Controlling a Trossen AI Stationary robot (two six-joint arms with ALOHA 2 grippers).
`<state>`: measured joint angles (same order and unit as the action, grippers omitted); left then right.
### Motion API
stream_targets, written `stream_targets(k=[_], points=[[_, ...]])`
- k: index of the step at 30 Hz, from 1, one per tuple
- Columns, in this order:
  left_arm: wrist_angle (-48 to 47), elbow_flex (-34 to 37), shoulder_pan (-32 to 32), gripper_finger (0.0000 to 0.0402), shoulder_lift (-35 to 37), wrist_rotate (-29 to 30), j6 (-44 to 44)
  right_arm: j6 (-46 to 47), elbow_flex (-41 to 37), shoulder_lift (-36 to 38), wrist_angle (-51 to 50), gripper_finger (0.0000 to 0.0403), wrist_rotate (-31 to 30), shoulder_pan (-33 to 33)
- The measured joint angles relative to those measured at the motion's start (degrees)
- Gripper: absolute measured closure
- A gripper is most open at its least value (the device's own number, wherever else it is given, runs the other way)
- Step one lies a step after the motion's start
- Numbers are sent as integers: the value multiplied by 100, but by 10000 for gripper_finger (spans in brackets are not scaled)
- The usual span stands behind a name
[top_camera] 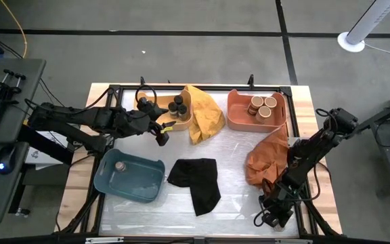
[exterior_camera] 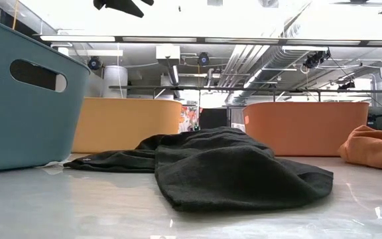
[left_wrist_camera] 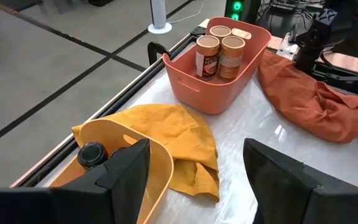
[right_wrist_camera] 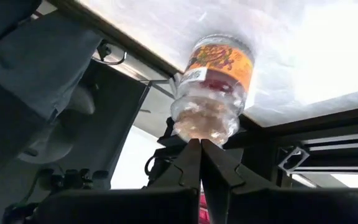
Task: Sort spices by type
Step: Put the brown spice bottle into the blue bin
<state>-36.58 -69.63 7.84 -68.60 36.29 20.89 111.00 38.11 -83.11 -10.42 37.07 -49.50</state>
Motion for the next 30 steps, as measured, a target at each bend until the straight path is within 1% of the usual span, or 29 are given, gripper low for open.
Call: stream_targets(k=[9,12,15,18,22,30], points=[[0,0,0,158,0,-7,0,-46,24,-369,206,403,148,4],[0,0,0,158,0,-7,0,-173,24,-359,244,403,57,93],[2,0,0,158,0,-7,0,-459,25,-354,274,403,-128,342],[2,2,0,158,0,-7,0,-834,28,-352,274,403,-361,682],[2,2,0,158,0,-11,0,-1495,31,-352,281,403,-669,1291],[2,2,0,158,0,-17,4,-3089,28,-352,267,403,-1174,2843]])
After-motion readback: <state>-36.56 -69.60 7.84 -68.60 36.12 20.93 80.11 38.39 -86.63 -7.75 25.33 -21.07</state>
